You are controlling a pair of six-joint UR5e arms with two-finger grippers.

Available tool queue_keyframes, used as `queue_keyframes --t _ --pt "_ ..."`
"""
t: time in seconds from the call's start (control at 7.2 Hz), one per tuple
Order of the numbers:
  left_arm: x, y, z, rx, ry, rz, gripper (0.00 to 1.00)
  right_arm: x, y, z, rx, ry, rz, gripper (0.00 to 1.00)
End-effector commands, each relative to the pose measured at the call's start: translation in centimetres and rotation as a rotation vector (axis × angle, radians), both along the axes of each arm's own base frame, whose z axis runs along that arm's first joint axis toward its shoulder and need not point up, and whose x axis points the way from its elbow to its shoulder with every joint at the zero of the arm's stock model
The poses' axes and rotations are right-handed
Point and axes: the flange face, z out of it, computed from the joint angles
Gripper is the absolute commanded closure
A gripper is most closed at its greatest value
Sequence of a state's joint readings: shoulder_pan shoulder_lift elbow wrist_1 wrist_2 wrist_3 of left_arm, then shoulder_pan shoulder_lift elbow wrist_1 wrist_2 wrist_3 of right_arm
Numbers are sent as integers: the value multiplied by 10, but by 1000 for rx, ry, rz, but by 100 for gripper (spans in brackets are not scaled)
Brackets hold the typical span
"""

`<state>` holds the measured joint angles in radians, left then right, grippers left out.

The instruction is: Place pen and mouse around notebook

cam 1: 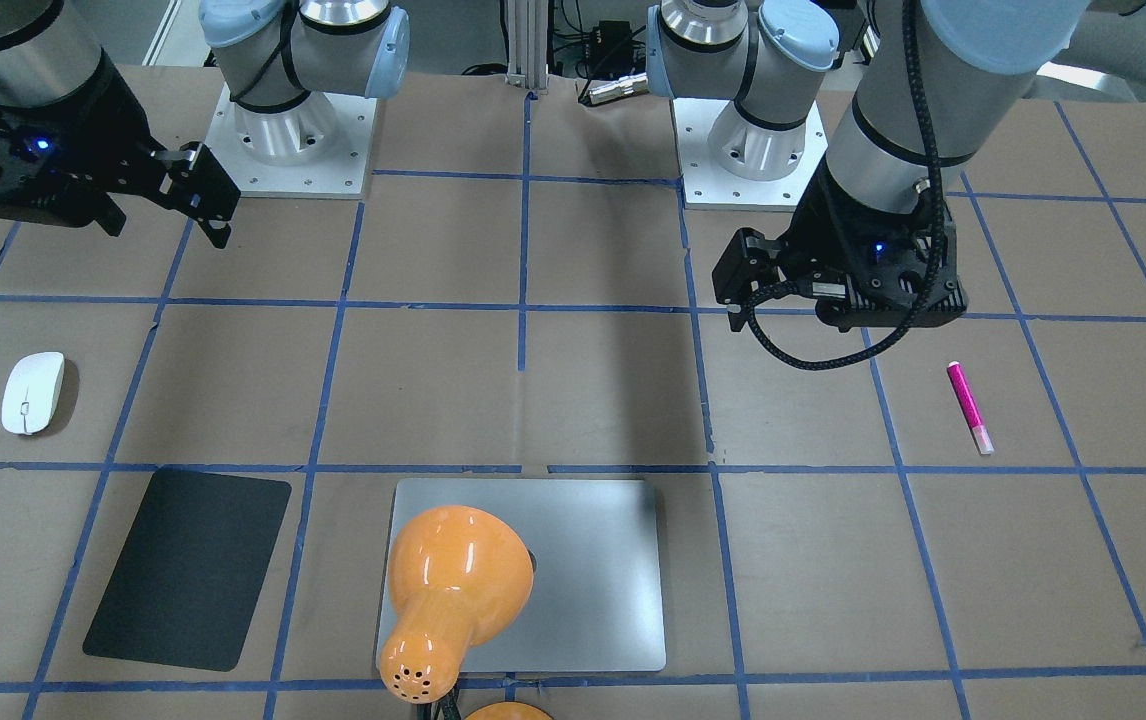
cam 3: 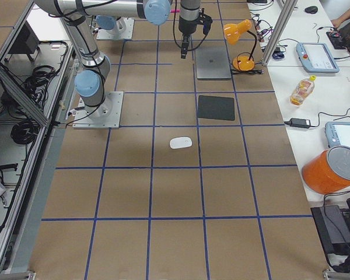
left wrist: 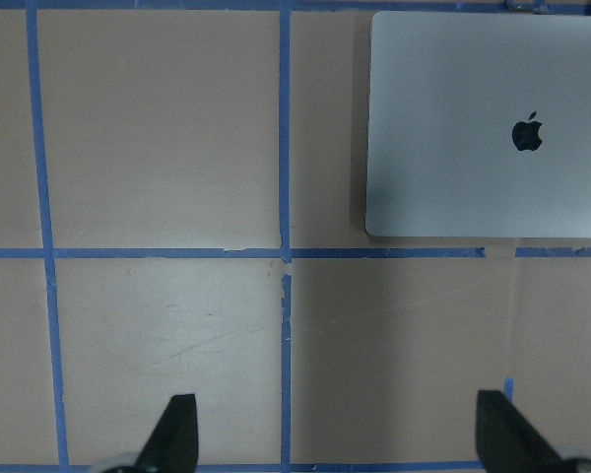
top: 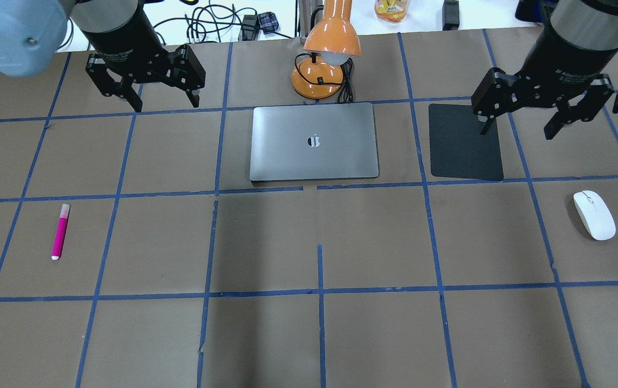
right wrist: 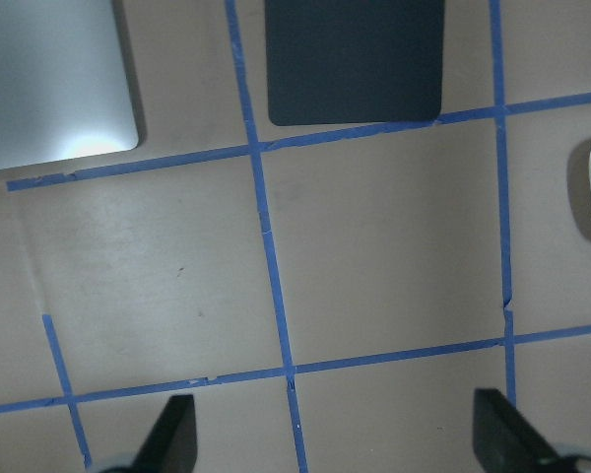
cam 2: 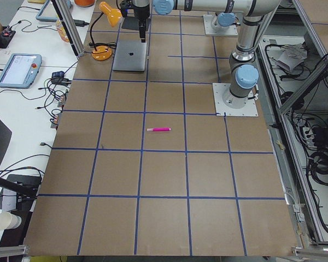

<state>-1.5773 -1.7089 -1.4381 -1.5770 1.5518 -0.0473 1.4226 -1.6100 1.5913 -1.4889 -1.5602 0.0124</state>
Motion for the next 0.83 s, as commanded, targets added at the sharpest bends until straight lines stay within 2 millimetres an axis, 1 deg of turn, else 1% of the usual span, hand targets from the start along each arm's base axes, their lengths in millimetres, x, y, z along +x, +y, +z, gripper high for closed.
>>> queue_keyframes --t 0.0,0.14,0.28,0.42,0.56,0.69 --pt "67 13 -13 30 9 19 0 -67 0 -17 41 33 -116 0" --pt "106 21 -24 43 16 -25 0 -96 -1 -34 15 75 -129 0" --pt "145 28 -42 73 33 -40 0 -109 -2 -55 -31 99 -64 0" --pt "188 30 -70 63 35 -22 0 -117 2 -73 -19 92 14 0" --pt "233 35 -106 21 26 -55 0 -144 10 -86 7 76 13 0" --pt "274 48 -144 -5 18 -86 0 -175 22 -101 30 46 31 0"
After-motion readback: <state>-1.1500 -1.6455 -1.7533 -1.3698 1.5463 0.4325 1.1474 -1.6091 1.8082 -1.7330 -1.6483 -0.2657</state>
